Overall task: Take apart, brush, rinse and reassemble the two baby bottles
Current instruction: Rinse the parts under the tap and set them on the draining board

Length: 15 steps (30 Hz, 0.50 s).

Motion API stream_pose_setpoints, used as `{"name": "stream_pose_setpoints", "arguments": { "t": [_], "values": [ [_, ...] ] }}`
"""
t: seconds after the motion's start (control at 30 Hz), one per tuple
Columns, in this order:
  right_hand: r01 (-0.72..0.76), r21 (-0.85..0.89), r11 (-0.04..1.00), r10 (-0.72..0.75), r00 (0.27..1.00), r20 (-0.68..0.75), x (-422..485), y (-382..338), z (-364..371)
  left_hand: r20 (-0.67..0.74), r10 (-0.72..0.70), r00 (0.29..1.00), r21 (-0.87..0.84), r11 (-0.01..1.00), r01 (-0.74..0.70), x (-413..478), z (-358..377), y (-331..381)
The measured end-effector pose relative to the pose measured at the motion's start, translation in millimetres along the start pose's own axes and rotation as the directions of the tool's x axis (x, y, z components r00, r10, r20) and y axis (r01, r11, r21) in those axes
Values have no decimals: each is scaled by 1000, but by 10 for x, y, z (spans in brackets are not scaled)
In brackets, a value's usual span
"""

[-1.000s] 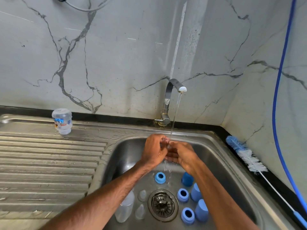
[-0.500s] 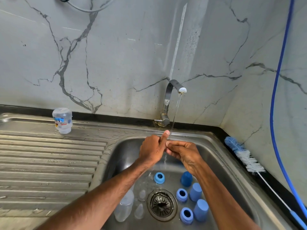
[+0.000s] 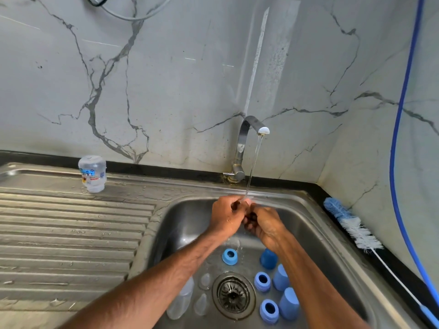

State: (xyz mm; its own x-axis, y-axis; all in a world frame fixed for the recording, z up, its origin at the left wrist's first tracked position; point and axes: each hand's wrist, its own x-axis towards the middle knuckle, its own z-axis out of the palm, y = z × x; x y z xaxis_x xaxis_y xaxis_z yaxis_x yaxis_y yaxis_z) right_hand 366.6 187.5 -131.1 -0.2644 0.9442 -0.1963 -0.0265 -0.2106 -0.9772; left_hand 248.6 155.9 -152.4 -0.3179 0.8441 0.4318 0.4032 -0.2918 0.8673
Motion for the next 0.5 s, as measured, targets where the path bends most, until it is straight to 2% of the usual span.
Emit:
{"name": "stream_pose_setpoints", "arguments": {
  "t": [0.1, 0.27, 0.37, 0.5],
  "values": [
    [0, 63, 998, -3, 999, 47, -13, -13, -21, -56, -25, 998, -2, 1000, 25, 16, -20, 76],
    [-25, 211, 977, -7, 988, 153, -36, -53, -83, -100, -15, 995, 136, 990, 29, 16, -83, 175],
    [-2, 191, 982, -43, 972, 233, -35, -52, -77, -158, -25, 987, 157, 986, 50, 38, -168, 183],
    [67, 148, 987, -96, 975, 199, -16, -26, -29, -144, -2, 990, 188, 982, 30, 86, -195, 147]
  ]
}}
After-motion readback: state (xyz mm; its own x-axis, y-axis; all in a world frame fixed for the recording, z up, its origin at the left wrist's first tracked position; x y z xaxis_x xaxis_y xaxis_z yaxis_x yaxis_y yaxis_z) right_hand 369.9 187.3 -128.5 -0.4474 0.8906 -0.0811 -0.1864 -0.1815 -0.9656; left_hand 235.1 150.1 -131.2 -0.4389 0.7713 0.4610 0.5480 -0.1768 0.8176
